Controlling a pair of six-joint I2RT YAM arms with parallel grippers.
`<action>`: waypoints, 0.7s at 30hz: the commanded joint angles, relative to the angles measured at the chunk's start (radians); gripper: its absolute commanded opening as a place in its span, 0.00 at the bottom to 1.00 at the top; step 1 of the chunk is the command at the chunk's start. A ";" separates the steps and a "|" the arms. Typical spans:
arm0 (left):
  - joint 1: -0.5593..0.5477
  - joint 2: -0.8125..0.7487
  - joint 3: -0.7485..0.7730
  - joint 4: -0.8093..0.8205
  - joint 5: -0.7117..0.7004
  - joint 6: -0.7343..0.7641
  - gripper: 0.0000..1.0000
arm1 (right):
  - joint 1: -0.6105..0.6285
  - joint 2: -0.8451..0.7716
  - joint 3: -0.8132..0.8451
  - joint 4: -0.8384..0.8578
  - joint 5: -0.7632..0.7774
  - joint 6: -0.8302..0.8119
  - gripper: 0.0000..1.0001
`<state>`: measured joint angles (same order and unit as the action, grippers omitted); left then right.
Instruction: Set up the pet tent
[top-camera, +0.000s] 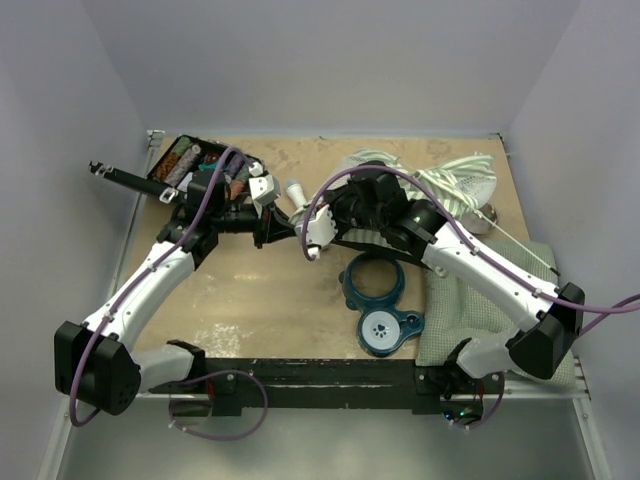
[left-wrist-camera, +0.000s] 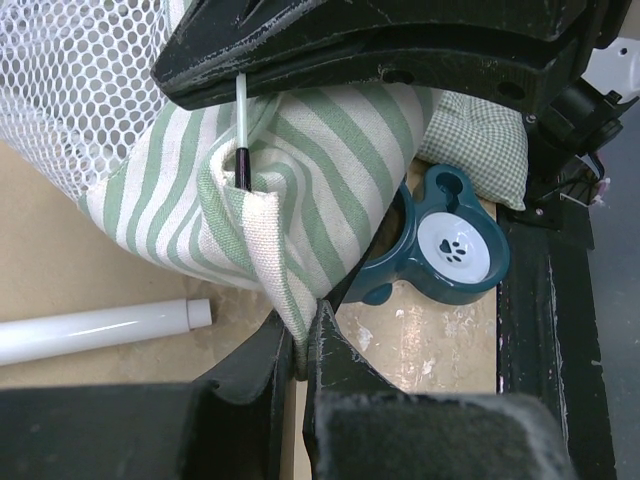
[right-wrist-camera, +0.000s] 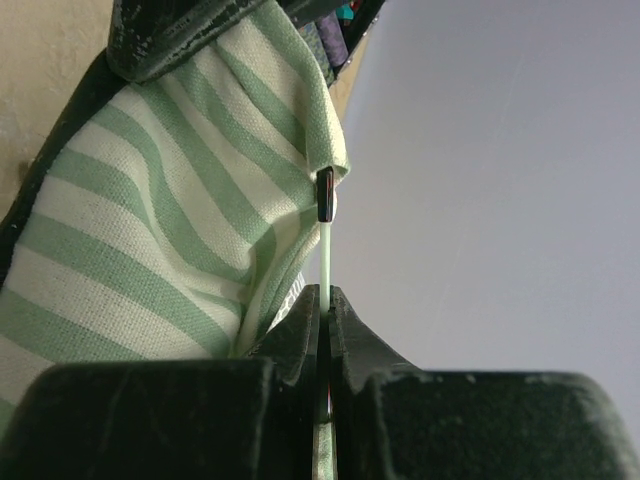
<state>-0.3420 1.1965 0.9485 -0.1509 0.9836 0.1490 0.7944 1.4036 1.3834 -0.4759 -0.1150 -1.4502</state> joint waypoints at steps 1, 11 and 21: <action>-0.014 0.002 0.055 0.034 0.012 -0.003 0.00 | 0.002 -0.012 0.020 -0.018 0.043 -0.042 0.00; -0.061 0.043 0.105 -0.050 -0.005 0.073 0.00 | 0.055 0.003 0.037 -0.013 0.063 -0.061 0.00; -0.043 0.025 0.159 -0.190 0.016 0.153 0.24 | 0.057 -0.035 -0.020 -0.012 0.075 -0.125 0.00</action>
<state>-0.3931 1.2404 1.0454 -0.2859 0.9646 0.2363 0.8528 1.4063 1.3800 -0.4850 -0.0883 -1.5158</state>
